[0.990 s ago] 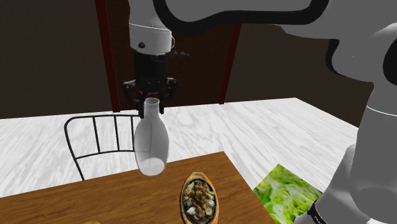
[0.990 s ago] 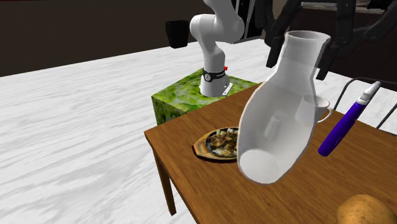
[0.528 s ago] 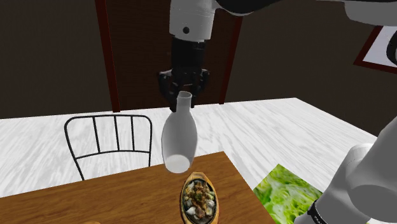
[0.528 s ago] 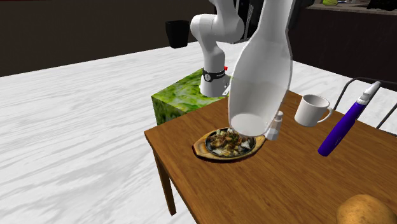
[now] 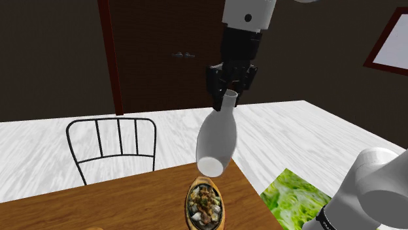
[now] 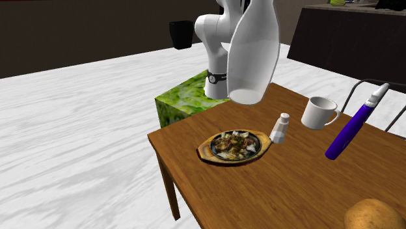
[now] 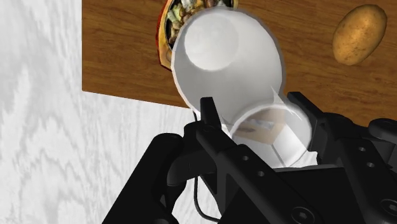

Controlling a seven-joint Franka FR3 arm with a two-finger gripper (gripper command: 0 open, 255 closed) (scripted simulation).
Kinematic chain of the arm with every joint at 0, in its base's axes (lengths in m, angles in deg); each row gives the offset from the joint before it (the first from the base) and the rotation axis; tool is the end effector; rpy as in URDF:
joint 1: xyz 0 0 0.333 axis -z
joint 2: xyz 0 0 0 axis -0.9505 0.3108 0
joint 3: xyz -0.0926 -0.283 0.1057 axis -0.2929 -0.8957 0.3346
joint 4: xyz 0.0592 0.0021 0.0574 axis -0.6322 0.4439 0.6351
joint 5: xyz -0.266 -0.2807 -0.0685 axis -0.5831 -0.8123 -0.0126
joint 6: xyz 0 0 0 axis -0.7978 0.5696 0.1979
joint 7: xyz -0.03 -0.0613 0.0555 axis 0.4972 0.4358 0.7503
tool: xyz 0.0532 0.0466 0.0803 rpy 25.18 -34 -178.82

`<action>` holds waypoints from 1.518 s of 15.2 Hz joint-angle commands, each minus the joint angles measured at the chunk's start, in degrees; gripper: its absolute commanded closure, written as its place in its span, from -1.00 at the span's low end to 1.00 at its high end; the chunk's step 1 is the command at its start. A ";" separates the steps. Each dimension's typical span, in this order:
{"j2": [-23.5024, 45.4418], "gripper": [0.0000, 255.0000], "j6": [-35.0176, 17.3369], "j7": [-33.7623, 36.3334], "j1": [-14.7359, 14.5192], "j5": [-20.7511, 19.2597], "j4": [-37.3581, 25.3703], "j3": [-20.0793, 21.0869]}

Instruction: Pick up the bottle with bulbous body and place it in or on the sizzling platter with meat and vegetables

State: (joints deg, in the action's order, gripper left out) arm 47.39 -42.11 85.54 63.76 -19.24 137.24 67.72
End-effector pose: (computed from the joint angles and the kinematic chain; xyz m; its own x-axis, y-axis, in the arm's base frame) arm 0.3374 0.2873 0.6325 0.9969 -0.0719 0.0332 -0.0717 -0.9974 -0.0052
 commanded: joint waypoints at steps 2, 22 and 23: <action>-1.51 1.00 -1.43 -0.41 -0.30 0.57 2.89 -0.24; -2.50 1.00 -16.64 -0.95 -1.20 2.10 19.01 1.50; -2.40 1.00 -17.42 -0.95 -1.23 2.15 19.70 1.63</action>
State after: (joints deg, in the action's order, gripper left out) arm 45.07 -58.64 84.77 62.55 -17.17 156.01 69.36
